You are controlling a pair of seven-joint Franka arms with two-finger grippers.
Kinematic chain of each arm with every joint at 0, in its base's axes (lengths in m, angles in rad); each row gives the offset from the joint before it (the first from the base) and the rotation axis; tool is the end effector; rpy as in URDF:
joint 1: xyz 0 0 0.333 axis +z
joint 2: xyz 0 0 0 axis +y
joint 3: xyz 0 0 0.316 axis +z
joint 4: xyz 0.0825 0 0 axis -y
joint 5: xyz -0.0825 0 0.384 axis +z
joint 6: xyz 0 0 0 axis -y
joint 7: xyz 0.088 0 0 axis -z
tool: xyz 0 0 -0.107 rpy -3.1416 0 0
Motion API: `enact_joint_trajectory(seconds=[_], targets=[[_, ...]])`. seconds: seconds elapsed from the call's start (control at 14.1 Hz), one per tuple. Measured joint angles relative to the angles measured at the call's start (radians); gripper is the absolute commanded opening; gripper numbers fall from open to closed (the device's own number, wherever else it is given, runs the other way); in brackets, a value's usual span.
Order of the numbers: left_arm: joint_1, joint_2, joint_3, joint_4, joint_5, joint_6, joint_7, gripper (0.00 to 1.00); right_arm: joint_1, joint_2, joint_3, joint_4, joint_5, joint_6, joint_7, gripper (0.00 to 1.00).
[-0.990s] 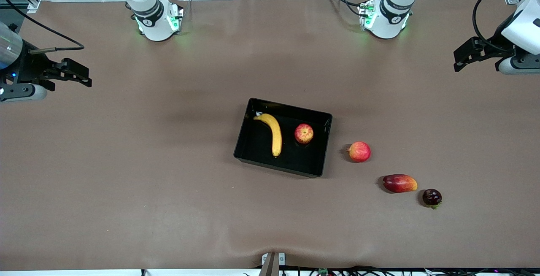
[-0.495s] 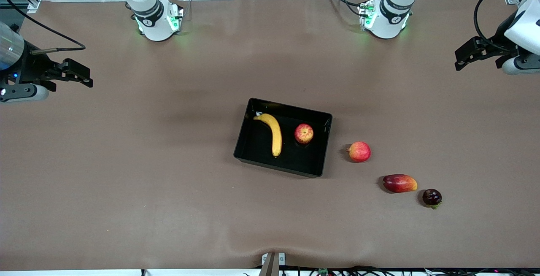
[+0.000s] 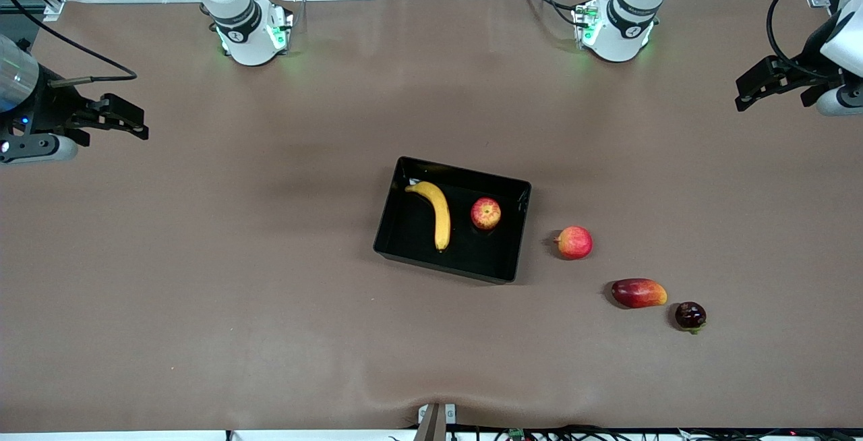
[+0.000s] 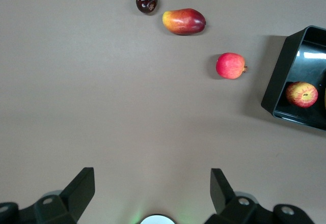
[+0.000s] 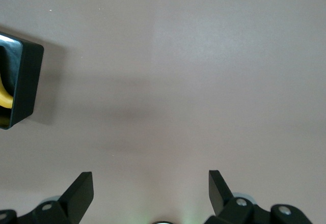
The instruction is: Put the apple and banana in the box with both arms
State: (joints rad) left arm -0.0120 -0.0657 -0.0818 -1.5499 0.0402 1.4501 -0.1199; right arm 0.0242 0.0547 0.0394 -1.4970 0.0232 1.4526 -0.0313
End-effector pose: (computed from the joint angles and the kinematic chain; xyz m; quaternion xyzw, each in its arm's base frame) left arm 0.5194 -0.0458 0.6592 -0.9995 -0.0153 0.0146 0.0244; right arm 0.5577 0.0376 0.6187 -0.9975 -0.0482 0.0497 0.0118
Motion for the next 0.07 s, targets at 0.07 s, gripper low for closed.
enact_joint_trajectory(seconds=[0.07], targets=[[0.000,0.000,0.000,0.001,0.000,-0.001,0.000,1.00,0.000,0.000,0.000,0.000,0.000,0.000,0.000,1.00]])
